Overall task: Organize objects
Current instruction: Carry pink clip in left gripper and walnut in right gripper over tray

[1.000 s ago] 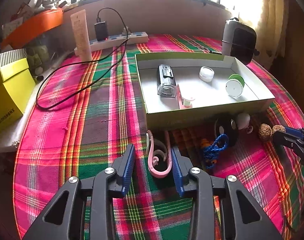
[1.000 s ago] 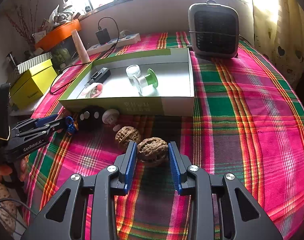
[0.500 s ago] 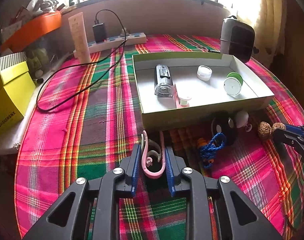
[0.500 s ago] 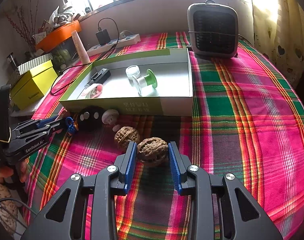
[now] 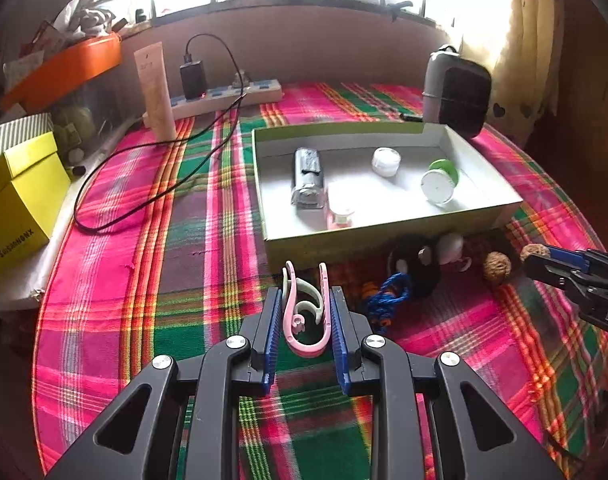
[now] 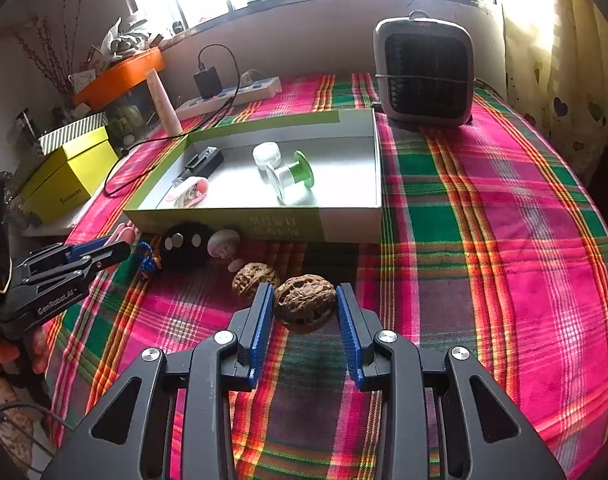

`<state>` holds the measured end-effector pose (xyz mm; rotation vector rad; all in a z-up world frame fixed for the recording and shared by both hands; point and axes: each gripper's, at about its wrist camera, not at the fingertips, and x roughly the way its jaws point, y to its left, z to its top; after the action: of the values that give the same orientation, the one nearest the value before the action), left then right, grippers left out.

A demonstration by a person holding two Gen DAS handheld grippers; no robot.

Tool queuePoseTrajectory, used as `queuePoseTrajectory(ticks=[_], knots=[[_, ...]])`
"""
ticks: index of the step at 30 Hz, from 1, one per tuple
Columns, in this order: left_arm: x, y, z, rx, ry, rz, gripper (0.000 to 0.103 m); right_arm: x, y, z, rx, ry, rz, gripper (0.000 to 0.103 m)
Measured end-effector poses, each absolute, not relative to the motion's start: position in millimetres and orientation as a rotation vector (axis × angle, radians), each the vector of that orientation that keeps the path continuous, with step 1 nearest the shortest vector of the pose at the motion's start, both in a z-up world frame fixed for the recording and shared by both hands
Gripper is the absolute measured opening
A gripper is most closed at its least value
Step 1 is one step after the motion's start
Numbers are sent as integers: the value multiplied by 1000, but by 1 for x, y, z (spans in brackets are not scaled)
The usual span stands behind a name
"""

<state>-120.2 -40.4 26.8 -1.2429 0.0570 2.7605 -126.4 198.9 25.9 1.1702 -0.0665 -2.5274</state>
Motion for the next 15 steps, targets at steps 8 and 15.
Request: queuePoseTrajectory(ticks=[8,15], knots=[[-122,-27,44,-1198,56,2739,21,-130,197,39,1127,-48,-2539,33],[-131,-17,54,-1168,63,2730,21,-139,196,48,1093,-25,-2547,33]])
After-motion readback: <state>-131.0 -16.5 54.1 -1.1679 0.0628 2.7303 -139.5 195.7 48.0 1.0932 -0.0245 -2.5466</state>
